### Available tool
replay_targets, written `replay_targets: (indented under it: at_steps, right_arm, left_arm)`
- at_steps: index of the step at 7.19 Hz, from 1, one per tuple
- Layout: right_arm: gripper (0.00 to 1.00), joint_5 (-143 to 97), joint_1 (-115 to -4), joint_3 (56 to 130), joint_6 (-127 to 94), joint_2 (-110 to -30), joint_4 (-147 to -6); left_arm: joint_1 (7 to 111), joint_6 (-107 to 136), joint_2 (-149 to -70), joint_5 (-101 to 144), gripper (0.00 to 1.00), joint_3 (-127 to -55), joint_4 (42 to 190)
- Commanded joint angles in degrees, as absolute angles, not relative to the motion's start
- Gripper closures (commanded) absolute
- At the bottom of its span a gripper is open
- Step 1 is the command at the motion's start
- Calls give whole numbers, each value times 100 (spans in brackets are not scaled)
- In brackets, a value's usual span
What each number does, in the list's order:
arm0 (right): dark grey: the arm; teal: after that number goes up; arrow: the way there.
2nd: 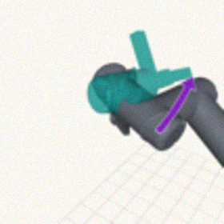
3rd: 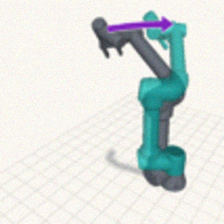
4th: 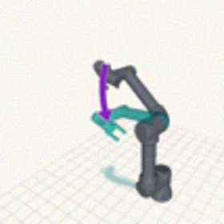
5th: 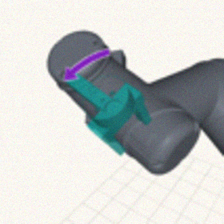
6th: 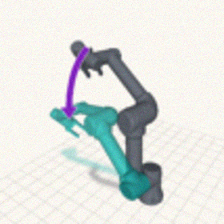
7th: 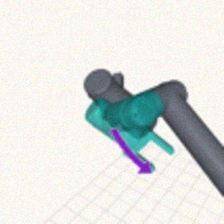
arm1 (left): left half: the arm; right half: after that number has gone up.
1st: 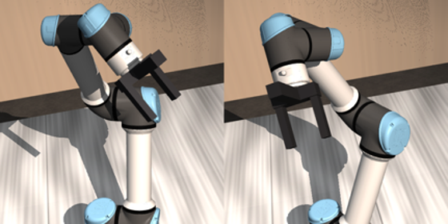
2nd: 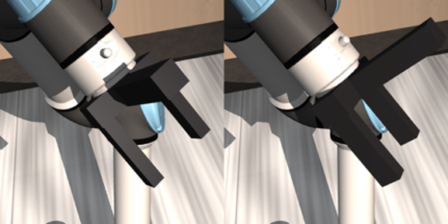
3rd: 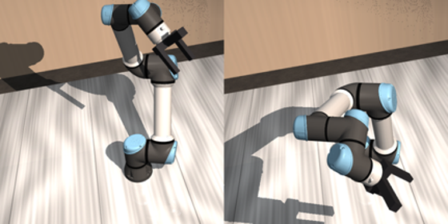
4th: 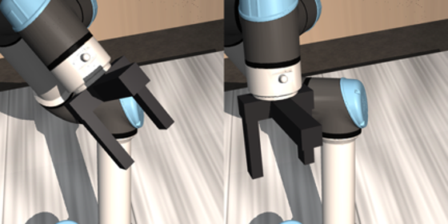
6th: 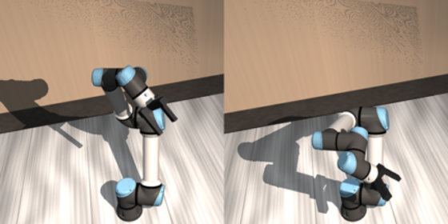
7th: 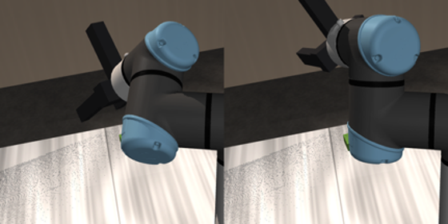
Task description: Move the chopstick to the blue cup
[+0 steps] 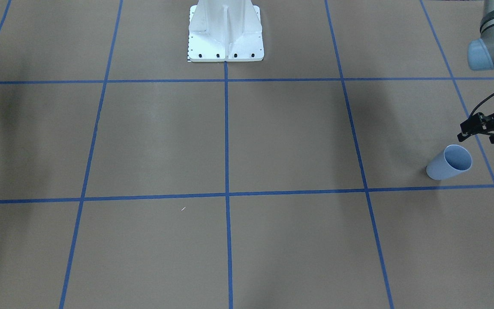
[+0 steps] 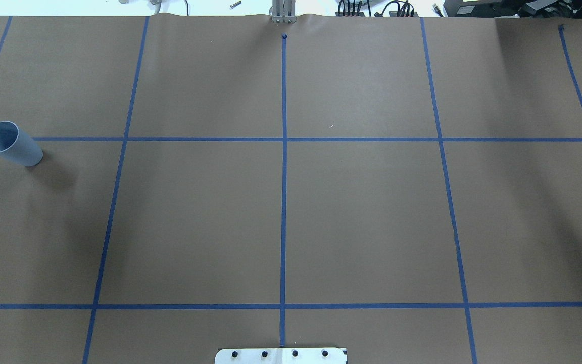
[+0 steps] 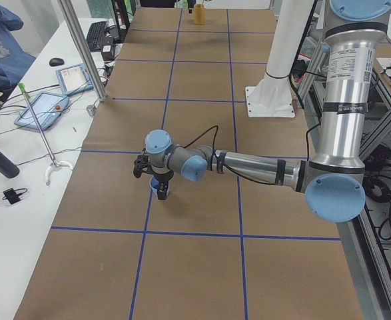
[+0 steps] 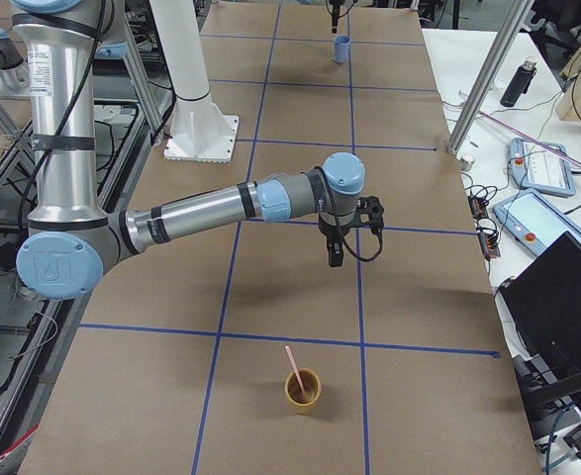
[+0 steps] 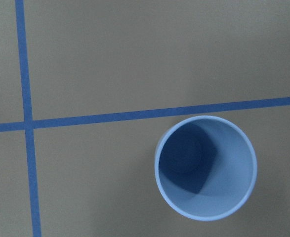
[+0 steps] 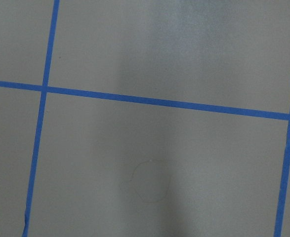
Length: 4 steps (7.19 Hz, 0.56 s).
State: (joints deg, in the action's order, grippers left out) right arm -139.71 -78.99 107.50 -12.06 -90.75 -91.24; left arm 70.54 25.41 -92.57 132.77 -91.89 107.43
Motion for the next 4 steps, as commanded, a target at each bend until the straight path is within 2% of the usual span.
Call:
replay_targets:
  at_steps: [1, 4]
  right_arm:
    - [0, -13975, -7893, 10758, -1213, -9070, -9123]
    - [0, -13975, -7884, 10749, -1213, -9070, -9123]
  left_arm:
    - [7049, 2698, -9709, 13280, 2, -8485, 10775]
    - [7049, 2909, -9817, 13280, 2, -8455, 10775]
